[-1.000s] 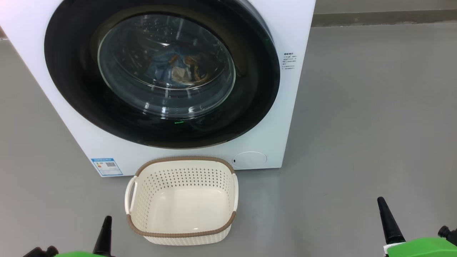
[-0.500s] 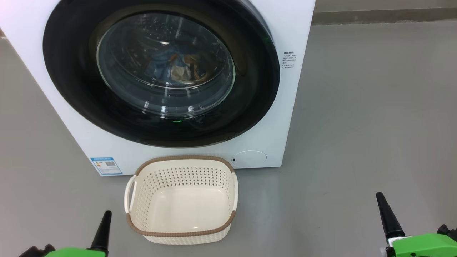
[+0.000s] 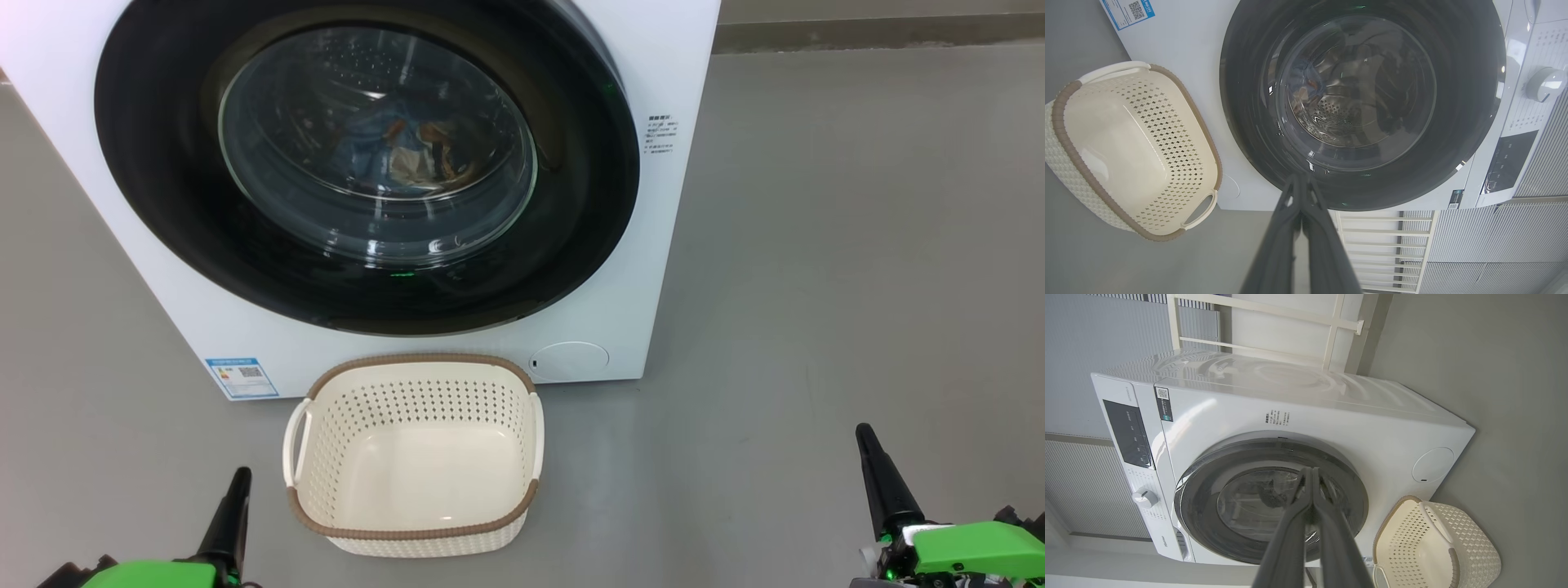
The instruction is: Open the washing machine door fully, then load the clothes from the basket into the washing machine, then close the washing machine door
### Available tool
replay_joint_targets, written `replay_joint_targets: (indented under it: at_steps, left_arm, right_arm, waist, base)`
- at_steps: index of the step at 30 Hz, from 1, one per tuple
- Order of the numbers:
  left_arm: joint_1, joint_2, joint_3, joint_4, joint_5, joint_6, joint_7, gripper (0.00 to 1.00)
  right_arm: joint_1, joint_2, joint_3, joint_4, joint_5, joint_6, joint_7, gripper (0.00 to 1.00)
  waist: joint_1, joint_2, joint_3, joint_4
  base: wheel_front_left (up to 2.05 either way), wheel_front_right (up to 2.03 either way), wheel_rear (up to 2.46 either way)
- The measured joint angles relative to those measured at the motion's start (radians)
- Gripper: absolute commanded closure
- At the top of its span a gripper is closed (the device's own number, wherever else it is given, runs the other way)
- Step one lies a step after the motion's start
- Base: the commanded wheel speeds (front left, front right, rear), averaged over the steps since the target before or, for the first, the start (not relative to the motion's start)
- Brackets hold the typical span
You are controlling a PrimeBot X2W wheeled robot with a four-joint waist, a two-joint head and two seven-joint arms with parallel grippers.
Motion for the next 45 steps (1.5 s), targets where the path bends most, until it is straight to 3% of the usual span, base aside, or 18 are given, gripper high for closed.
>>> replay_joint_targets:
  at_steps: [13, 45]
  left_arm:
    - [-0.019, 0.004, 0.012, 0.001, -0.118, -0.007, 0.028, 1.00]
    - [-0.019, 0.005, 0.012, 0.001, -0.118, -0.007, 0.028, 1.00]
  right_arm:
    - [-0.023, 0.005, -0.002, 0.010, 0.138, -0.007, 0.027, 1.00]
    - [-0.023, 0.005, -0.002, 0.010, 0.138, -0.007, 0.027, 1.00]
  waist:
    - [0.0000, 0.0000, 0.003, -0.001]
    - [0.0000, 0.0000, 0.003, -0.001]
  base:
    - [0.00, 0.00, 0.00]
    - [0.00, 0.00, 0.00]
